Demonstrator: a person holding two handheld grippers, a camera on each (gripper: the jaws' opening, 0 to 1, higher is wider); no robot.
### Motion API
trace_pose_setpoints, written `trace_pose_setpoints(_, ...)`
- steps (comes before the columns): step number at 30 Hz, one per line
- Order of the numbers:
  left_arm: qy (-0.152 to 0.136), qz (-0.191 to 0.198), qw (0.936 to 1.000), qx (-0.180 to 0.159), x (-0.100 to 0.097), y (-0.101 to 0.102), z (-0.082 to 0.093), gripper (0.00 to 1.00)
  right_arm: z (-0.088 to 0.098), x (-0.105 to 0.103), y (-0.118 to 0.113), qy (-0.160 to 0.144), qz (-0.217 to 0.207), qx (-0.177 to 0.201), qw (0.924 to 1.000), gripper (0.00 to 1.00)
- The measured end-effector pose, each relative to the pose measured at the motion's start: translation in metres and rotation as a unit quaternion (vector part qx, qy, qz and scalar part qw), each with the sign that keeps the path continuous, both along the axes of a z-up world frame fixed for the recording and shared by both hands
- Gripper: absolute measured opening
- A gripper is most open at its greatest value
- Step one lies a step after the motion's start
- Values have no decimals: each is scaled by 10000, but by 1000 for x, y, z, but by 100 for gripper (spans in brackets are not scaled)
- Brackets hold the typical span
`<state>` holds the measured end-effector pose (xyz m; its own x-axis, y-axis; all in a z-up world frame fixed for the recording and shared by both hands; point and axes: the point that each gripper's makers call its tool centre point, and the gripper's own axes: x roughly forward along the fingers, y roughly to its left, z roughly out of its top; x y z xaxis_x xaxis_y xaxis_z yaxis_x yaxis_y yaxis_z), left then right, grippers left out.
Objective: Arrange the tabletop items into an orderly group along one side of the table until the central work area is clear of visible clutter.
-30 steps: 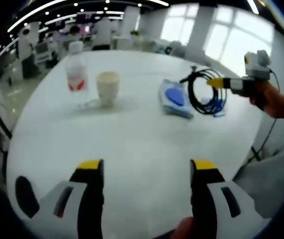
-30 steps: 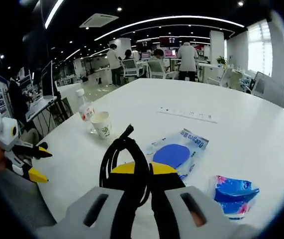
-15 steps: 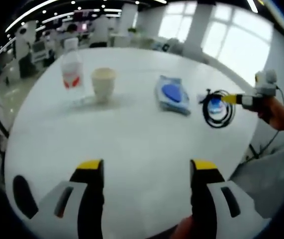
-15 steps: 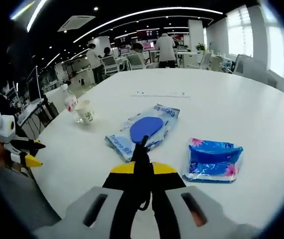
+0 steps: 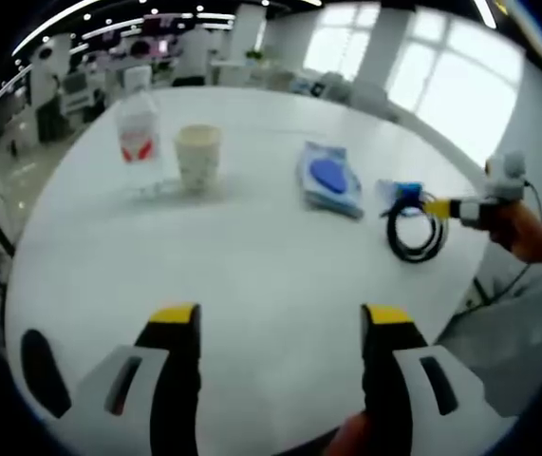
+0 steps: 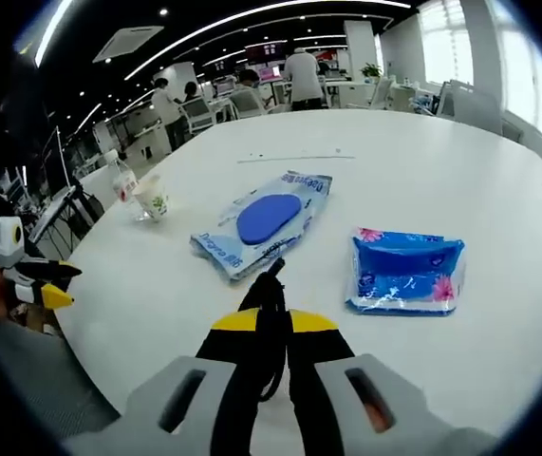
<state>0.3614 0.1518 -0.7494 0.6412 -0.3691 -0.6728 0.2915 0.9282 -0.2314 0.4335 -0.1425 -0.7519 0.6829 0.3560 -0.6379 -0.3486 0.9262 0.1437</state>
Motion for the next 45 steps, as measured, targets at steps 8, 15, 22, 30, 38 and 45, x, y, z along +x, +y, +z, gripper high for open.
trace_pose_setpoints(8, -51, 96, 9999, -20, 3, 4, 2, 62, -27, -1, -21, 416, -245, -224, 9986, 8)
trace_pose_setpoints(15, 35, 107, 9999, -13, 1, 5, -2, 62, -40, -7, -31, 549, -353, -253, 9975, 5)
trace_pose_setpoints(22, 55, 82, 10000, 2, 0, 4, -3, 62, -44, -9, -33, 608, -353, -215, 9973, 5)
trace_pose_setpoints(30, 78, 90, 9999, 33, 0, 4, -4, 62, -48, -13, -35, 686, -346, -236, 9968, 5)
trace_pose_setpoints(38, 91, 54, 9999, 53, -1, 3, -5, 62, -50, -15, -37, 711, -367, -151, 9967, 5)
trace_pose_setpoints(45, 66, 80, 9999, 74, 0, 5, -4, 62, -50, -15, -37, 713, -335, -115, 9968, 6)
